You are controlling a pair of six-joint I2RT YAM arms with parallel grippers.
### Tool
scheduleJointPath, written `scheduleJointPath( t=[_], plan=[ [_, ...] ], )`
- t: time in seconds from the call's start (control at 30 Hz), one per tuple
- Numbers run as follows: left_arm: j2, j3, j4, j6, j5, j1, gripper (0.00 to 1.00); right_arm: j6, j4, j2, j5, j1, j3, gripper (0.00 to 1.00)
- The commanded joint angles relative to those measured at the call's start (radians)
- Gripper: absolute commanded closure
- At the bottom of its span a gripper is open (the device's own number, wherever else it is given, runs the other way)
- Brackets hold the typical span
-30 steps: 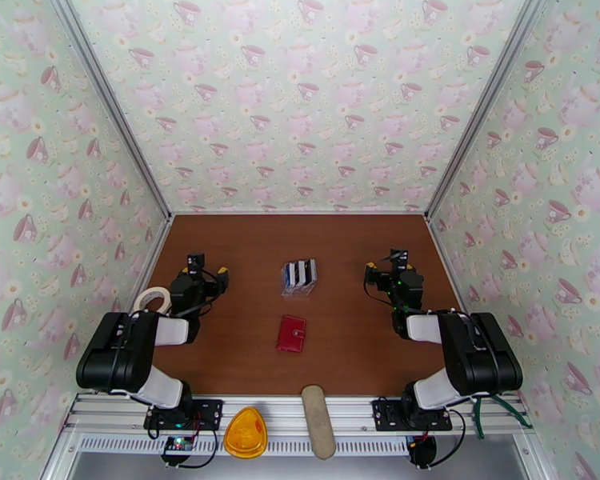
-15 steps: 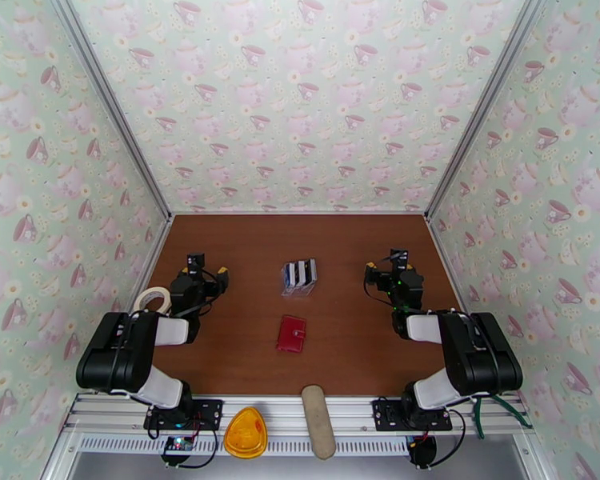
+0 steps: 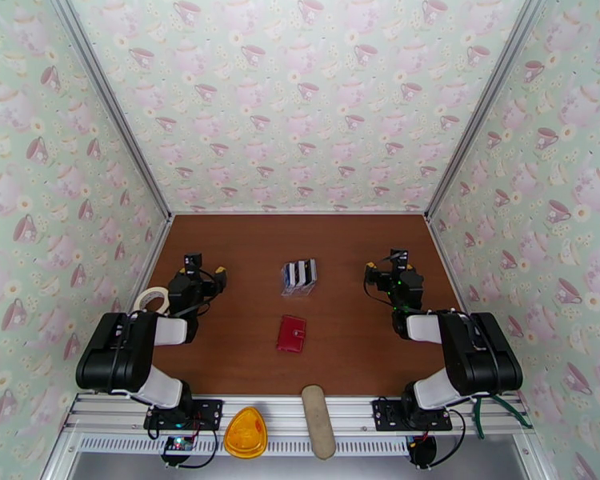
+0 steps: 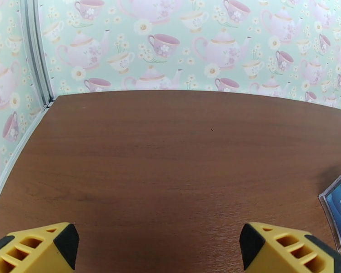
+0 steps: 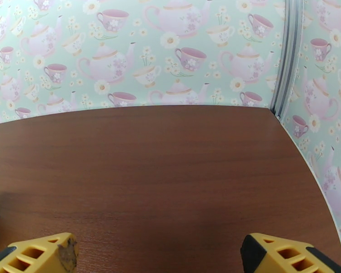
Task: Put the credit cards into the card holder
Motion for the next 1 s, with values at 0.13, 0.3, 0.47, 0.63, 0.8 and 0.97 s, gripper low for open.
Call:
scheduleJointPath(
  t=[0.13,0.3,0.47,0.63,0.8,0.97],
  plan=[
    [0.001,-0.005,0.023,-0.019,-0.011,0.002,0.00,0.009,0.024,0.014,0.012,-0.003,-0.012,0.00],
    [-0.109,0.012,-0.105,-0.052,-0.160,-0.011,0.00,-0.014,0.009,-0.012,0.006,0.009,-0.014,0.00],
    [-0.294,0.008,-0.235,-0.048,-0.342,-0.064,0.00,-0.007,-0.223,-0.115,0.122,0.039,0.069,0.00],
    [-0.485,0.023,-0.413,-0.125,-0.443,-0.132,0.00,0.106,-0.584,-0.218,0.332,0.078,0.246,0.00],
    [-0.622,0.070,-0.601,-0.251,-0.444,-0.179,0.00,0.335,-1.029,-0.237,0.463,0.097,0.496,0.00],
    [-0.651,0.142,-0.742,-0.305,-0.434,-0.302,0.00,0.448,-1.213,-0.323,0.530,0.181,0.565,0.00]
  ],
)
